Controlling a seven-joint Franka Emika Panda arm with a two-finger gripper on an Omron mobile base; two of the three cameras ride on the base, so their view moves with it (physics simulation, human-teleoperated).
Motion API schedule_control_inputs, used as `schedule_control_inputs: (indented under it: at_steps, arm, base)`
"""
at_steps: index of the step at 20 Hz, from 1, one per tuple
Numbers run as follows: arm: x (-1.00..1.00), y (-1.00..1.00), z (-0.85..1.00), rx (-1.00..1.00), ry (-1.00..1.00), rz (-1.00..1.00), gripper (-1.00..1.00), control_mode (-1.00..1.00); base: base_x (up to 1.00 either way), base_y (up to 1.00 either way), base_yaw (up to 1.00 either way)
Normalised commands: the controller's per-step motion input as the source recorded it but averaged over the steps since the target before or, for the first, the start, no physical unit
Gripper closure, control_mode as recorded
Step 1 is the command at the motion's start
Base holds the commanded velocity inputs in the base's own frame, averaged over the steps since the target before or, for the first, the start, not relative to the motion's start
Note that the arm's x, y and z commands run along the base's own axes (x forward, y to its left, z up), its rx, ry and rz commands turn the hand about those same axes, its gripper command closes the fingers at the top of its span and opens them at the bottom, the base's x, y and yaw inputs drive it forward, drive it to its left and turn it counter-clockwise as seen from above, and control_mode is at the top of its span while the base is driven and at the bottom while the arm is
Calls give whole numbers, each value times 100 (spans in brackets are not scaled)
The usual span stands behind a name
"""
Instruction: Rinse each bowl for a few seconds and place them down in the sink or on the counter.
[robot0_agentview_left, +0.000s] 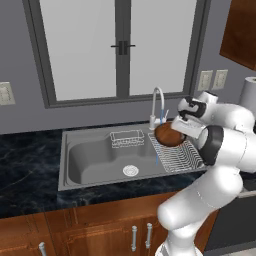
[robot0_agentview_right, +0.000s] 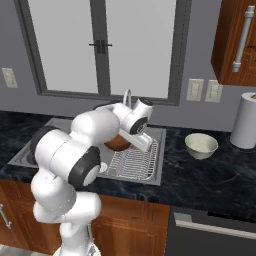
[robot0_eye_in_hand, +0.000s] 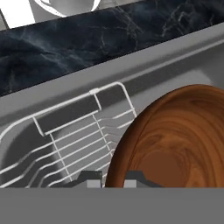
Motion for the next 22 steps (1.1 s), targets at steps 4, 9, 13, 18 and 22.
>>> schedule_control_inputs:
  at_steps: [4, 9, 13, 18, 22]
  arm:
    - [43, 0, -20, 1, 0, 1, 100, -100]
    - [39, 0, -22, 3, 1, 1, 100, -100]
    - [38, 0, -19, 4, 0, 2, 100, -100]
    - [45, -4, -15, 5, 0, 4, 100, -100]
    - [47, -5, -12, 6, 0, 5, 100, -100]
  base:
    - [0, 0, 0]
    - [0, 0, 0]
    - [0, 0, 0]
    - [0, 0, 0]
    - [0, 0, 0]
